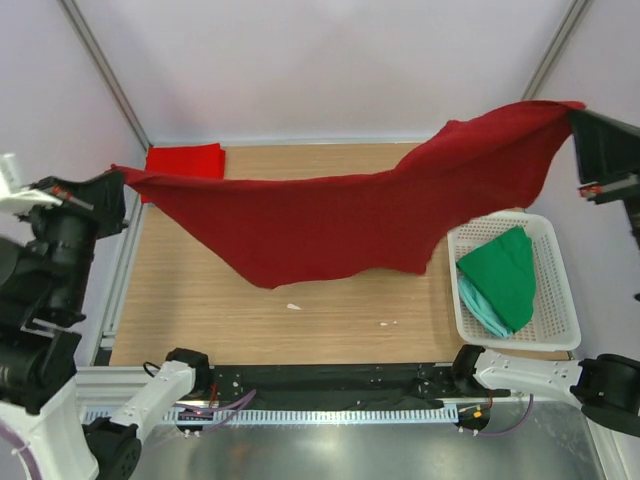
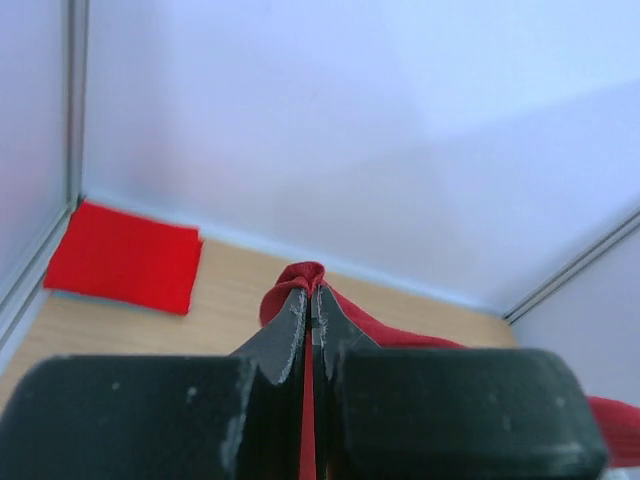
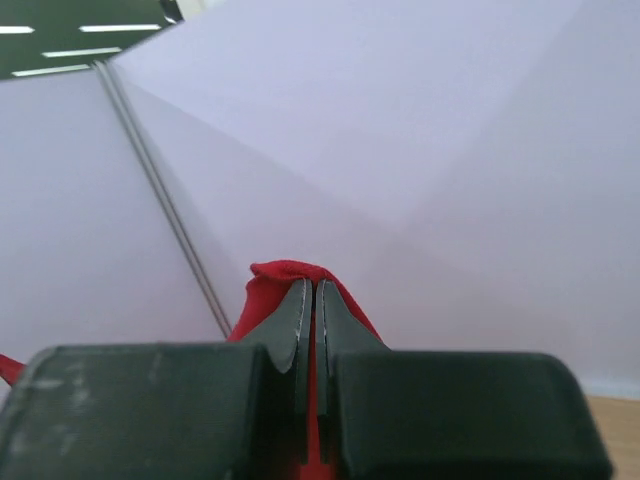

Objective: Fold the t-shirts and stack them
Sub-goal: Flatten the tshirt out

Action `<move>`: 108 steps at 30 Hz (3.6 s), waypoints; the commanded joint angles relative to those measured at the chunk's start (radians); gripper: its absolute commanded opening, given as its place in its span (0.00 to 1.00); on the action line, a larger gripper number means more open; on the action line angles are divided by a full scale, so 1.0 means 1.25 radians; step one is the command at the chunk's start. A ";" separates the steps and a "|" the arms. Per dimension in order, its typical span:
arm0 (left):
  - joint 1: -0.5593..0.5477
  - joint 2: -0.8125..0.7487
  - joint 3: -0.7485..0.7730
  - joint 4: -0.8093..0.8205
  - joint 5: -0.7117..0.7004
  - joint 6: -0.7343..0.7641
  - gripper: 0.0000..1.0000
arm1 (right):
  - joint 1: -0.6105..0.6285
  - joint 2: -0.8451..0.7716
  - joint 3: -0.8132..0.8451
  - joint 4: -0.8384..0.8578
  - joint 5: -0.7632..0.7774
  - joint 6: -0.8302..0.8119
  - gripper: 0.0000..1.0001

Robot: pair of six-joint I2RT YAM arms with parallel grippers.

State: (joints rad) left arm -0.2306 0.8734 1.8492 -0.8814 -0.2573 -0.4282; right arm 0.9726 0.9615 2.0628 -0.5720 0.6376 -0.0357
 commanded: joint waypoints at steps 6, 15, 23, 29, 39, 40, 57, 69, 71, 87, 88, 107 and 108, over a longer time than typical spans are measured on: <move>0.003 -0.063 0.001 0.174 0.027 0.012 0.00 | -0.001 0.036 0.087 0.032 -0.208 0.046 0.01; 0.003 -0.019 -0.010 0.202 -0.013 0.030 0.00 | -0.001 0.107 0.123 0.118 -0.151 -0.077 0.01; -0.011 0.020 0.042 0.201 -0.043 0.049 0.00 | -0.001 0.150 0.152 0.153 -0.128 -0.149 0.01; -0.019 0.004 0.052 0.215 -0.036 0.075 0.00 | 0.000 0.112 0.134 0.164 -0.146 -0.122 0.01; -0.032 -0.076 0.062 0.234 -0.005 0.089 0.00 | -0.001 0.053 0.137 0.185 -0.256 0.010 0.01; -0.032 -0.083 0.061 0.241 0.003 0.087 0.00 | -0.001 0.051 0.138 0.191 -0.265 0.019 0.01; -0.032 0.000 -0.043 0.332 -0.059 0.114 0.00 | 0.000 0.226 0.148 0.278 -0.167 -0.132 0.01; 0.003 0.337 -0.261 0.352 -0.156 0.149 0.00 | -0.347 0.541 -0.104 0.421 -0.158 -0.127 0.01; 0.004 0.395 -0.223 0.340 -0.157 0.161 0.00 | -0.368 0.574 -0.086 0.415 -0.177 -0.129 0.01; 0.005 0.319 0.045 0.305 -0.045 0.096 0.00 | -0.411 0.349 -0.017 0.377 -0.287 -0.030 0.01; 0.005 0.299 0.044 0.304 -0.041 0.092 0.00 | -0.409 0.329 -0.019 0.374 -0.307 -0.022 0.01; -0.104 0.055 0.122 0.332 -0.089 0.178 0.00 | -0.383 0.122 0.068 0.350 -0.422 0.140 0.01; -0.109 0.064 0.125 0.337 -0.103 0.189 0.00 | -0.383 0.148 0.080 0.350 -0.418 0.133 0.01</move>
State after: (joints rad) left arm -0.3481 0.9104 1.9820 -0.5083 -0.3336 -0.2546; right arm 0.4900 1.0695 2.1139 -0.1638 0.1337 0.1066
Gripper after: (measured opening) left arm 0.006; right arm 0.038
